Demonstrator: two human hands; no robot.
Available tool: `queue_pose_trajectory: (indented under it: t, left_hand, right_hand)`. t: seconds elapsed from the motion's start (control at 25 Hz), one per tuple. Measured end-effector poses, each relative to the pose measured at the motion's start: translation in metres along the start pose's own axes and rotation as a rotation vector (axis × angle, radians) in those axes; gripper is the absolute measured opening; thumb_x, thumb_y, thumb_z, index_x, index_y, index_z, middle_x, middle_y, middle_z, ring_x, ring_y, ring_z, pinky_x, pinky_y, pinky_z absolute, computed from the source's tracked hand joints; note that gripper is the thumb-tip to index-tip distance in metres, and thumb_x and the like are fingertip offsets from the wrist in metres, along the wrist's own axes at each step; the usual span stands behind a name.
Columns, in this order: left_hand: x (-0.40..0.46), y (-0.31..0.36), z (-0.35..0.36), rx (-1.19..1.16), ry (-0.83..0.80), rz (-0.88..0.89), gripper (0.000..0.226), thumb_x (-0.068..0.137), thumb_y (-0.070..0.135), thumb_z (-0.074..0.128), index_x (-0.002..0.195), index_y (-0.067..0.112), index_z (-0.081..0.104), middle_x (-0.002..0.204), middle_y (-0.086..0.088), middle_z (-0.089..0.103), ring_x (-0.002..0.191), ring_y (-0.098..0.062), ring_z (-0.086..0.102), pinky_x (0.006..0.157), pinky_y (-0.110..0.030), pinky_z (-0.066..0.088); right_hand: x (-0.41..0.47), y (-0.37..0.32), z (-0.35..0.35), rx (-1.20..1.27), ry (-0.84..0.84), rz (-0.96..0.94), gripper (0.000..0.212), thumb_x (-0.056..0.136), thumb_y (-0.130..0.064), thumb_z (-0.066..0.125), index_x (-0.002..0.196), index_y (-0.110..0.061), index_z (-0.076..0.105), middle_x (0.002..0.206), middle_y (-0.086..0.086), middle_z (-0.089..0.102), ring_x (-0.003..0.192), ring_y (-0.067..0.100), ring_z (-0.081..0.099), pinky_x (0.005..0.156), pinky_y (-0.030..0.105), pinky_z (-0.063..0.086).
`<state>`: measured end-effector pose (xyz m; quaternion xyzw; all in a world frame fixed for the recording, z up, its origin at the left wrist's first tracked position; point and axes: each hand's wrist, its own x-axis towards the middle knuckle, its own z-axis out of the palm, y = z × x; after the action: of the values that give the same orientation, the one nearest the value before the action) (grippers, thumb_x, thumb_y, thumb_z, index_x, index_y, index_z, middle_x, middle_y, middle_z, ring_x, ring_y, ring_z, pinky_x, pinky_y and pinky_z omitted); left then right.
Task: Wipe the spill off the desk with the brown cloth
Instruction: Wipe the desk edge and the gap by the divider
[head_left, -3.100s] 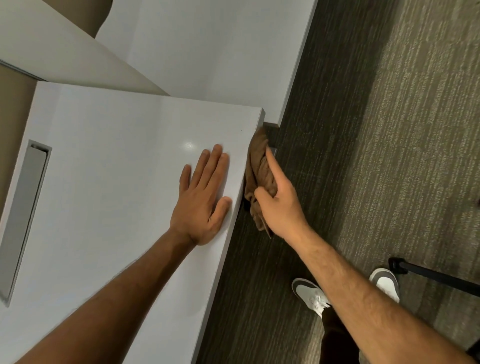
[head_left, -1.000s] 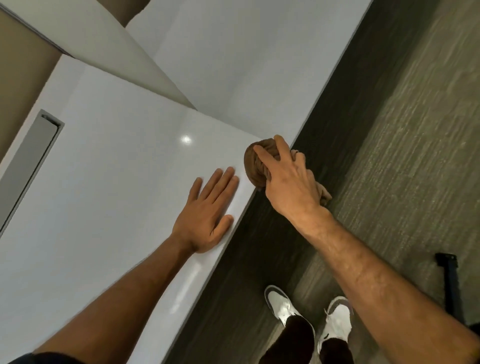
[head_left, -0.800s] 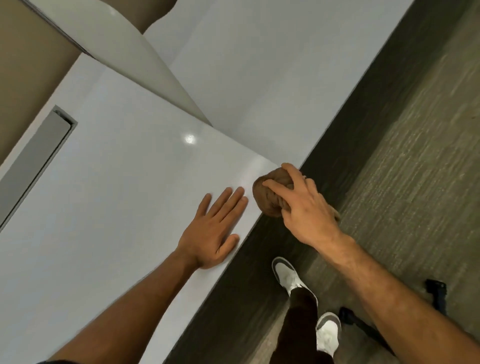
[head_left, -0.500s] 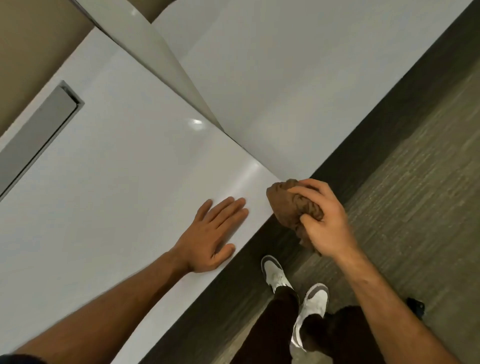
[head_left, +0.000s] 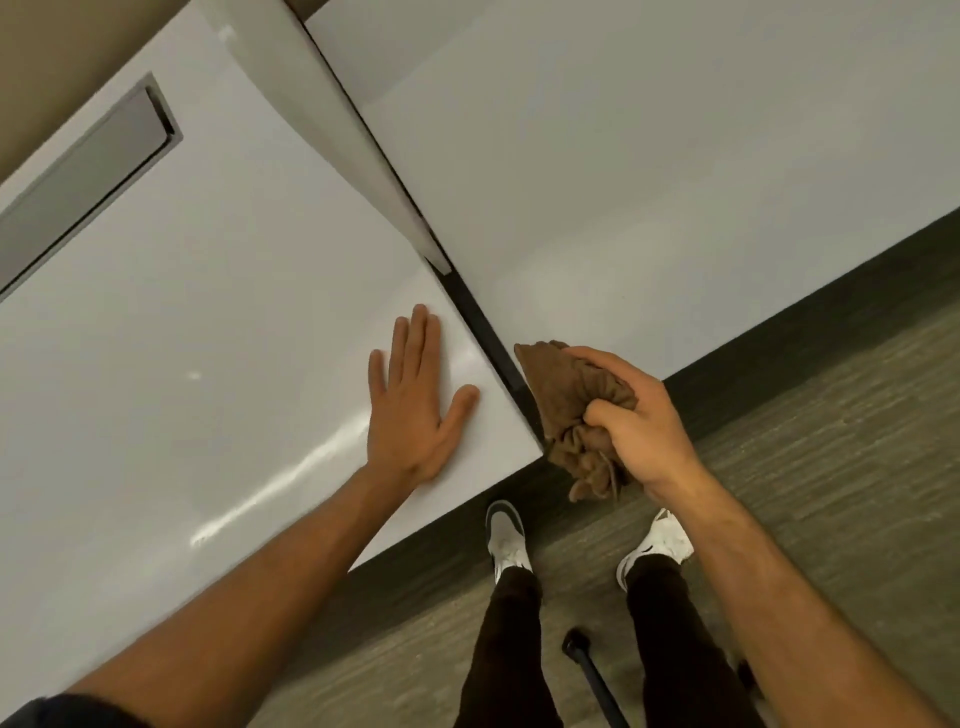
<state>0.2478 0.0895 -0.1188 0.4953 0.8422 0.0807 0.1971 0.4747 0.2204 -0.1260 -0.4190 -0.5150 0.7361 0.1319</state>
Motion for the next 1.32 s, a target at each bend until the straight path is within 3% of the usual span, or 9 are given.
queue_pose_trajectory:
  t: [0.12,0.24,0.36,0.48,0.6,0.76,0.96,1.16,1.32]
  left_hand:
    - [0.0,0.003,0.012,0.121,0.061,-0.009,0.082,0.104,0.061,0.027,0.168,0.019,-0.003,0.176,0.002,-0.013,0.163,-0.018,-0.013,0.13,-0.048,-0.008]
    - [0.002,-0.003,0.014,0.124,0.073,-0.004,0.083,0.103,0.064,0.025,0.168,0.019,0.0,0.177,0.003,-0.01,0.163,-0.02,-0.01,0.131,-0.048,-0.007]
    - [0.003,-0.003,0.015,0.115,0.068,-0.009,0.085,0.102,0.066,0.024,0.169,0.018,0.002,0.177,0.002,-0.008,0.164,-0.021,-0.007,0.13,-0.047,-0.006]
    - [0.002,-0.003,0.015,0.11,0.058,-0.015,0.086,0.102,0.066,0.023,0.169,0.017,0.002,0.177,0.002,-0.008,0.164,-0.021,-0.007,0.13,-0.05,-0.004]
    - [0.002,-0.001,0.012,0.118,0.045,-0.024,0.087,0.101,0.069,0.02,0.168,0.017,0.002,0.177,0.001,-0.008,0.164,-0.022,-0.007,0.13,-0.053,-0.002]
    - [0.003,0.002,0.011,0.118,0.032,-0.03,0.088,0.101,0.069,0.019,0.168,0.015,0.002,0.177,0.0,-0.008,0.164,-0.022,-0.007,0.13,-0.054,-0.002]
    - [0.003,0.001,0.012,0.129,0.035,-0.031,0.087,0.101,0.068,0.019,0.168,0.016,0.001,0.177,0.0,-0.007,0.164,-0.022,-0.007,0.13,-0.054,-0.001]
    - [0.003,-0.001,0.014,0.136,0.048,-0.026,0.086,0.102,0.068,0.019,0.168,0.017,0.001,0.177,0.0,-0.007,0.164,-0.022,-0.006,0.13,-0.055,0.0]
    - [0.003,-0.001,0.014,0.138,0.056,-0.026,0.087,0.101,0.069,0.018,0.168,0.016,0.002,0.177,0.0,-0.006,0.164,-0.022,-0.006,0.13,-0.052,-0.001]
  right_hand:
    - [0.027,-0.008,-0.018,0.069,-0.081,0.085,0.046,0.086,-0.013,0.059,0.107,-0.051,0.071,0.111,-0.02,0.072,0.109,0.004,0.068,0.084,0.02,0.058]
    - [0.068,-0.014,-0.016,0.079,-0.184,0.137,0.028,0.085,-0.031,0.075,0.109,-0.043,0.069,0.11,-0.014,0.073,0.104,0.009,0.071,0.086,0.03,0.061]
    - [0.113,-0.021,0.003,-0.015,-0.212,0.064,0.03,0.091,-0.029,0.074,0.115,-0.045,0.066,0.113,-0.018,0.07,0.102,0.001,0.069,0.089,0.027,0.061]
    - [0.146,-0.03,0.026,0.015,-0.28,-0.012,0.044,0.098,-0.025,0.067,0.137,-0.044,0.059,0.123,-0.02,0.064,0.111,0.001,0.065,0.088,0.018,0.058]
    - [0.164,-0.035,0.047,-0.019,-0.351,-0.069,0.047,0.101,-0.016,0.062,0.144,-0.033,0.056,0.131,-0.011,0.064,0.119,0.002,0.063,0.1,0.024,0.054]
    - [0.165,-0.029,0.056,-0.037,-0.36,-0.07,0.041,0.1,-0.014,0.061,0.14,-0.026,0.06,0.131,-0.005,0.066,0.12,0.007,0.062,0.103,0.029,0.054]
    - [0.149,-0.016,0.054,-0.019,-0.333,-0.064,0.036,0.1,-0.015,0.063,0.133,-0.029,0.063,0.129,-0.001,0.067,0.12,0.012,0.064,0.101,0.039,0.057]
    - [0.133,-0.005,0.047,0.003,-0.342,-0.041,0.035,0.099,-0.013,0.064,0.121,-0.04,0.064,0.124,-0.002,0.067,0.115,0.01,0.065,0.095,0.032,0.059]
    - [0.121,0.004,0.042,0.013,-0.35,-0.033,0.037,0.099,-0.01,0.064,0.12,-0.04,0.064,0.123,-0.002,0.067,0.115,0.01,0.065,0.093,0.029,0.059]
